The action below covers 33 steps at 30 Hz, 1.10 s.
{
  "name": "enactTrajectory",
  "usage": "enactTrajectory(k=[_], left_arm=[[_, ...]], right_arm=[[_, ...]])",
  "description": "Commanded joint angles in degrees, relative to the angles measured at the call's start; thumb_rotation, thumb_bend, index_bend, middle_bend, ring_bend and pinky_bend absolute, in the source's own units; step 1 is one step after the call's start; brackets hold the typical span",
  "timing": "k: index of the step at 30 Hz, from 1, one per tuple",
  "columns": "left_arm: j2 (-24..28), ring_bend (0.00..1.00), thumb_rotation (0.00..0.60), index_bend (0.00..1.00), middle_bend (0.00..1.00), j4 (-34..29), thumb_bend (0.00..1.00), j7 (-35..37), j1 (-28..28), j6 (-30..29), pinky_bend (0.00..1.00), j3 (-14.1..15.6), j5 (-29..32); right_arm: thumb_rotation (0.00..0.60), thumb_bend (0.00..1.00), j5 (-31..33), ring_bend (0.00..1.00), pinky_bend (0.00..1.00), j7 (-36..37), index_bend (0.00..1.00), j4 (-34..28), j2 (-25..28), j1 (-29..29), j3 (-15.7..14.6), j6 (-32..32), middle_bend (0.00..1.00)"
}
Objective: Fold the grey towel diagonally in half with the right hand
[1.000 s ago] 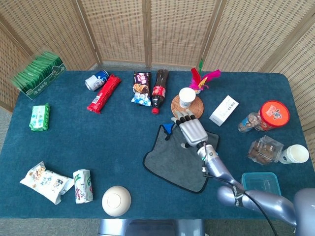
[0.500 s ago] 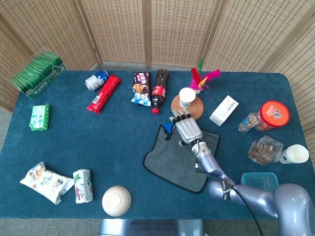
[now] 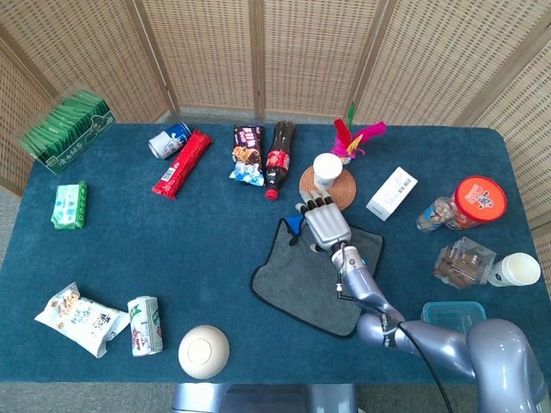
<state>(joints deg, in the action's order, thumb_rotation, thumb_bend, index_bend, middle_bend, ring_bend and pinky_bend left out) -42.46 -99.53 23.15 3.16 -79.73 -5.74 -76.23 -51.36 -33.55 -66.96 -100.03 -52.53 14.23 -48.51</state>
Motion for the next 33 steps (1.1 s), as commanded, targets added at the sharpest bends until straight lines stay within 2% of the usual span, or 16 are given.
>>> enactTrajectory(k=[1, 13, 18, 33], left_arm=[[0.0, 0.00, 0.600, 0.06, 0.00, 0.1, 0.17, 0.1, 0.1, 0.2, 0.00, 0.0, 0.0], [0.0, 0.00, 0.600, 0.06, 0.00, 0.3, 0.17, 0.2, 0.2, 0.7, 0.00, -0.1, 0.3], [-0.1, 0.00, 0.600, 0.06, 0.00, 0.4, 0.17, 0.0, 0.3, 1.0, 0.00, -0.1, 0.3], [0.0, 0.00, 0.600, 0.06, 0.00, 0.6, 0.17, 0.6, 0.1, 0.9, 0.00, -0.2, 0.4]], right_arm=[[0.600, 0.00, 0.7, 0.00, 0.00, -0.4, 0.20, 0.6, -0.5, -0.5, 0.2, 0.1, 0.00], [0.600, 0.00, 3.3, 0.00, 0.00, 0.0, 0.25, 2.1, -1.5, -1.5, 1.0, 0.8, 0.00], [0.600, 0.04, 4.1, 0.00, 0.00, 0.0, 0.27, 2.1, -1.6, -2.0, 1.2, 1.0, 0.00], [0.600, 0.05, 8.3, 0.00, 0.00, -0.9, 0.28, 0.2, -1.3, -3.7, 2.6, 0.4, 0.00]])
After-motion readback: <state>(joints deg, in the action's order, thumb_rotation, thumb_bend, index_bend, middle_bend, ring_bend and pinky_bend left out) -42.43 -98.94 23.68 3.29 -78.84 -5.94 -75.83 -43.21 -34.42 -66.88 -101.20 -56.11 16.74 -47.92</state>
